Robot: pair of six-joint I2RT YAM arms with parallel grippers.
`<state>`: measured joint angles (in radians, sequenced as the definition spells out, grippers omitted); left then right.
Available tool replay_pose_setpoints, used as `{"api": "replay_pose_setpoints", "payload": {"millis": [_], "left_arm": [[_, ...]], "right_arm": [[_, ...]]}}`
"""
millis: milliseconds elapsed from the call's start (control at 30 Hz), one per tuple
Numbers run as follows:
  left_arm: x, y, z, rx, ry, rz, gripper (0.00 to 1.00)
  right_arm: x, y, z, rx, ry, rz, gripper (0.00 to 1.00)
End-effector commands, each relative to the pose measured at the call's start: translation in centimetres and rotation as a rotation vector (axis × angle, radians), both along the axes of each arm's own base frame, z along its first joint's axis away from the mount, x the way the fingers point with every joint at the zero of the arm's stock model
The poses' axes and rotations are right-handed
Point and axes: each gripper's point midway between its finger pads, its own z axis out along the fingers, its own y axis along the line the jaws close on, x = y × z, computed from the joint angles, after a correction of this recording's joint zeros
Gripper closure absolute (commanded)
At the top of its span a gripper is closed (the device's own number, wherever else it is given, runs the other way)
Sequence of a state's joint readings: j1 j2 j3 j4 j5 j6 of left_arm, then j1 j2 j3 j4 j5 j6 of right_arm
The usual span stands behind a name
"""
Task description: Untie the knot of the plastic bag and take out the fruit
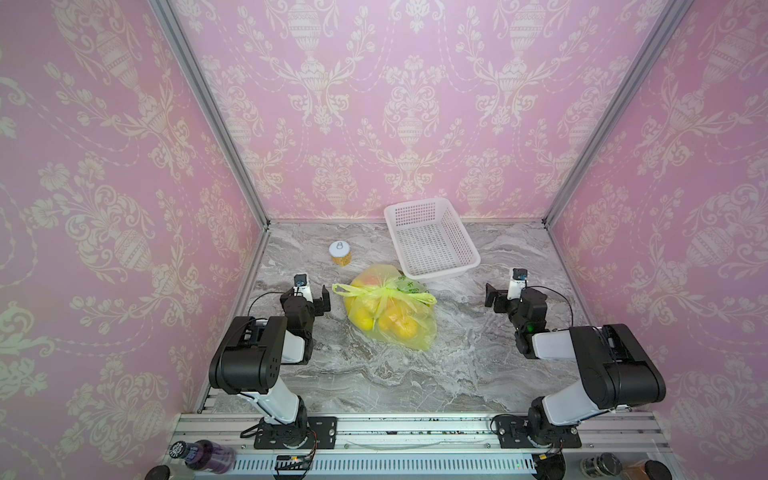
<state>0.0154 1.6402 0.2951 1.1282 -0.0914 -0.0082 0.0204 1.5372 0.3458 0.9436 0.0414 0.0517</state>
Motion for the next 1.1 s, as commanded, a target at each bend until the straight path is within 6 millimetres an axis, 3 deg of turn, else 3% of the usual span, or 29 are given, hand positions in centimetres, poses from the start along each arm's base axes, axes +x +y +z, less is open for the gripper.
{"api": "replay_pose_setpoints", "payload": {"millis": [0,367,467,600,700,900,967,1067], "left_arm": [[0.3,0.1,0.1,0.011,0.003,0.01,0.01],[0.9,-0.8,-0.2,0.01,0.036,-0.046,0.01],[0.8,0.4,0.1,0.013,0.031,0.028,0.01],[-0.7,1.0,3.6,0.032,-0.01,0.082,0.01],[-2.1,2.6,6.3,-0.093,0.01,0.236,0.01],[-3.9,0.4,10.7,-0.267,0.054,0.159,0.01],[-4.9,-0.6,11.7,-0.319,0.062,0.115,0.01],[-7.4,-0.2,12.8,-0.405,0.057,0.154,0.01]], "right_arm": [[0.4,0.1,0.4,-0.013,-0.007,0.004,0.0],[0.4,0.6,0.5,-0.026,-0.014,0.025,0.0],[-0.7,0.5,2.1,-0.056,-0.057,0.0,0.0],[-2.4,0.4,4.6,-0.11,-0.079,-0.09,0.0],[-2.6,0.4,6.0,-0.042,0.023,-0.122,0.0],[-4.7,0.7,9.2,0.277,0.165,-0.245,0.0],[-5.4,1.7,9.5,0.336,0.166,-0.193,0.0],[-6.2,3.4,11.0,0.414,0.132,-0.075,0.0]]}}
